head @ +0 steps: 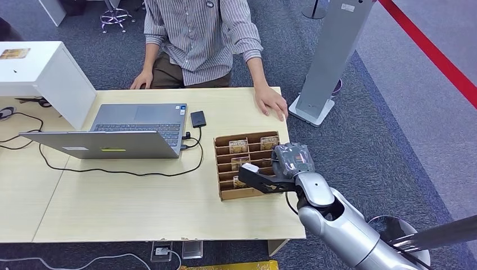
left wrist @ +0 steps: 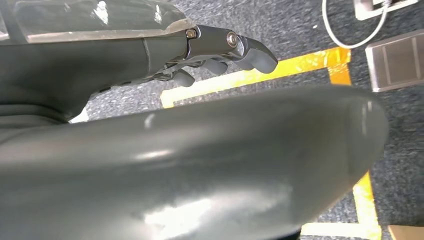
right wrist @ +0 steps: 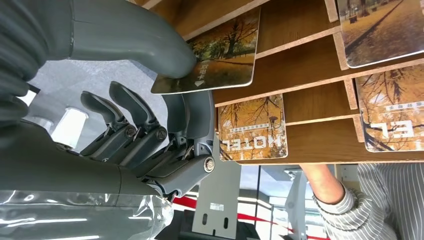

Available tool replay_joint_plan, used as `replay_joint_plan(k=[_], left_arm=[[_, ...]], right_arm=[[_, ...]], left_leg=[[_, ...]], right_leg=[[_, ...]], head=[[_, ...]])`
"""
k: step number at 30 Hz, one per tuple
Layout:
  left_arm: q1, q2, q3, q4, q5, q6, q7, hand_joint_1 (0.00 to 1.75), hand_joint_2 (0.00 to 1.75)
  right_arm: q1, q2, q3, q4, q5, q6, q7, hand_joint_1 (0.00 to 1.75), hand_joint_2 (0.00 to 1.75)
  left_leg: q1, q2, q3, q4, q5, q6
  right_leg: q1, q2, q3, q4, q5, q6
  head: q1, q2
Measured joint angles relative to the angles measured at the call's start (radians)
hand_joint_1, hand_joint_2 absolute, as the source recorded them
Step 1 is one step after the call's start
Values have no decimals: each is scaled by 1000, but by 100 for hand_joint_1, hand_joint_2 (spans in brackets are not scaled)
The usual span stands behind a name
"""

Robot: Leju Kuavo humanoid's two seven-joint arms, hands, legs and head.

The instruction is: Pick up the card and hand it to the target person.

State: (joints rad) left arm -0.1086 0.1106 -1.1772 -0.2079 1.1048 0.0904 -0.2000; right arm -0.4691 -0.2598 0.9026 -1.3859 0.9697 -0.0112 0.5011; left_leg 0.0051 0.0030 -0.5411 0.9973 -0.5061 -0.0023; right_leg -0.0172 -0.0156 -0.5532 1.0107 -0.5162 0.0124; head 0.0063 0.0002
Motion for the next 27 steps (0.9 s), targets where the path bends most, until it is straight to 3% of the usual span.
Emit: replay_joint_plan(k=[12, 20, 27], left_arm=[[1, 1, 0, 0, 10, -6, 11, 0, 0], [4, 6, 0, 0, 20, -7, 22, 0, 0], [5, 7, 0, 0, 21, -10, 23, 0, 0]], right_arm=[[-14, -9, -10, -41, -59, -4, 48, 168, 175], [-41, -69, -73, -239, -241, 41, 92, 168, 175], [-42, -107, -114, -392, -262, 35, 88, 168, 175]], left_leg=[[0, 0, 0, 0, 0, 0], [0, 0, 1, 0, 0, 0], [0, 0, 1, 0, 0, 0]], right_leg=[[0, 0, 0, 0, 0, 0], [0, 0, 0, 0, 0, 0], [0, 0, 0, 0, 0, 0]], head=[[0, 0], [0, 0], [0, 0]])
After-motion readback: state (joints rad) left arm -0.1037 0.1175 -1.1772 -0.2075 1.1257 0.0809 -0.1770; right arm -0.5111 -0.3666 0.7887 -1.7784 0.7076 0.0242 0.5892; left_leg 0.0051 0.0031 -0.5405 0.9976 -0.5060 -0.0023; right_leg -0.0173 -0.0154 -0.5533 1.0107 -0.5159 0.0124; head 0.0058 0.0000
